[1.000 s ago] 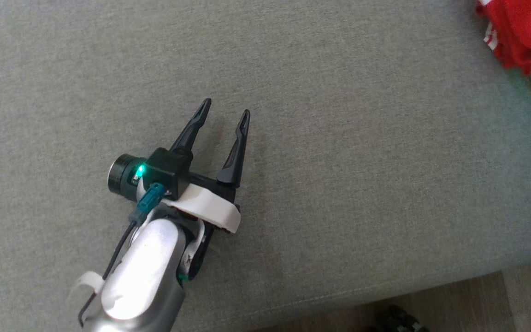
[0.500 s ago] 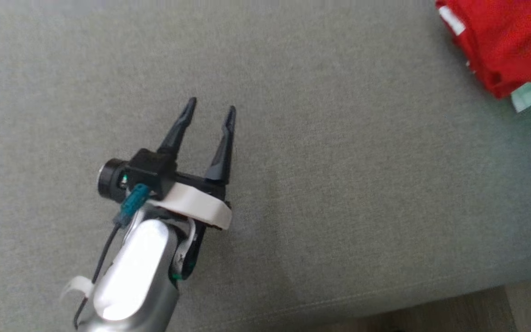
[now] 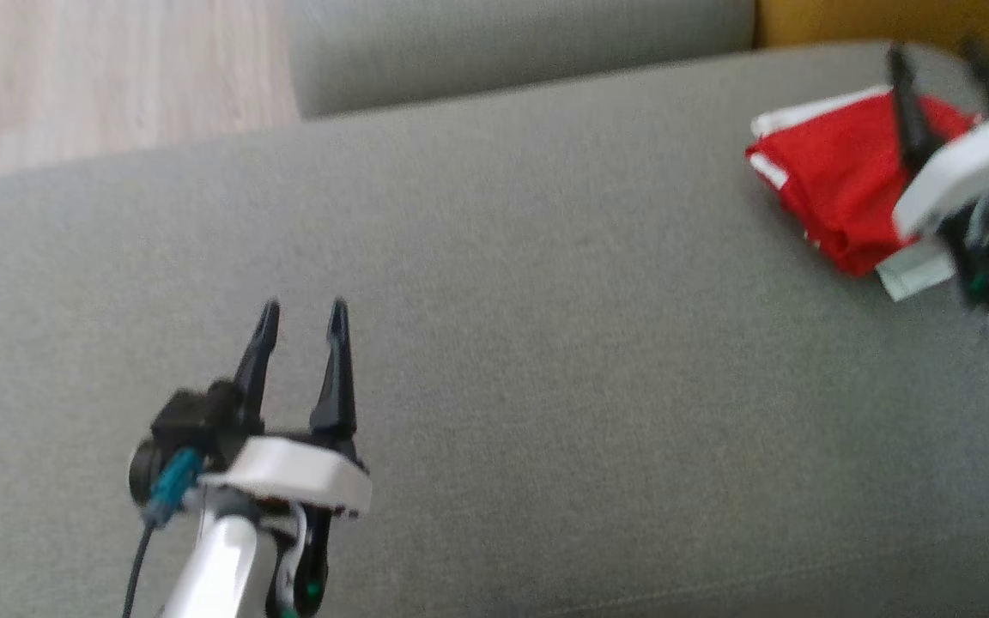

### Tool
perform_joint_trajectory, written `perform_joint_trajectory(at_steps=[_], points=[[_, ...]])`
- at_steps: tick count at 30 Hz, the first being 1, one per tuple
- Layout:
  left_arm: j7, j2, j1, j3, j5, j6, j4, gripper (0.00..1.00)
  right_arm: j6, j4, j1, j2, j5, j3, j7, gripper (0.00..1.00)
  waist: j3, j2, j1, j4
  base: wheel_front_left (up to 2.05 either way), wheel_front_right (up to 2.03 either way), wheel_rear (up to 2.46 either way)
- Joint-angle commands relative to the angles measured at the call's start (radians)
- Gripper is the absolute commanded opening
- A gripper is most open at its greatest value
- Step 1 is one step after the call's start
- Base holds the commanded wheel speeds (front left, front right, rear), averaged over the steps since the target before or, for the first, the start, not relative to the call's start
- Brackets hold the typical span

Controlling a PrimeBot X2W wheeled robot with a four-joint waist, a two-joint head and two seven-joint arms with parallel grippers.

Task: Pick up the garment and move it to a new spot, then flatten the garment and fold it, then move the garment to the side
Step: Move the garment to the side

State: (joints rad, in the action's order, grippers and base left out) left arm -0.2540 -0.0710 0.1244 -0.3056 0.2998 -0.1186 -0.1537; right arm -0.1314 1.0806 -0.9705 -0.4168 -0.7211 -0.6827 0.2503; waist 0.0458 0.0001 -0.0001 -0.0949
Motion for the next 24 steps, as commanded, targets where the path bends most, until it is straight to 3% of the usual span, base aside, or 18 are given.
perform_joint_trajectory(at_steps=[1,5,9,17,24], points=[[-0.008,-0.009,0.017,0.045,0.011,-0.011,0.029,1.0,0.001,-0.058,0.044,0.0,0.011,0.019,0.011,1.0,-0.064,-0.0001,0.0001,0.024,0.0,0.0,0.0],[-0.008,-0.003,-0.009,0.063,0.027,-0.036,0.017,1.0,0.001,-0.171,0.178,-0.001,0.048,0.102,0.011,1.0,-0.082,-0.0001,0.0001,0.038,0.0,0.0,0.0],[-0.008,-0.002,-0.028,0.071,0.031,-0.045,0.001,1.0,0.001,-0.36,0.385,0.021,0.129,0.245,0.011,1.0,-0.093,-0.0001,0.0001,0.055,0.0,0.0,0.0],[-0.008,-0.01,-0.058,0.124,-0.01,-0.057,-0.017,1.0,0.001,-0.657,0.745,0.153,0.337,0.493,0.011,1.0,-0.101,-0.0001,0.0001,0.087,0.0,0.0,0.0],[-0.008,-0.016,-0.064,0.169,-0.038,-0.036,-0.064,1.0,0.001,-0.753,0.862,0.251,0.445,0.566,0.011,1.0,-0.104,-0.0001,0.0001,0.098,0.0,0.0,0.0]])
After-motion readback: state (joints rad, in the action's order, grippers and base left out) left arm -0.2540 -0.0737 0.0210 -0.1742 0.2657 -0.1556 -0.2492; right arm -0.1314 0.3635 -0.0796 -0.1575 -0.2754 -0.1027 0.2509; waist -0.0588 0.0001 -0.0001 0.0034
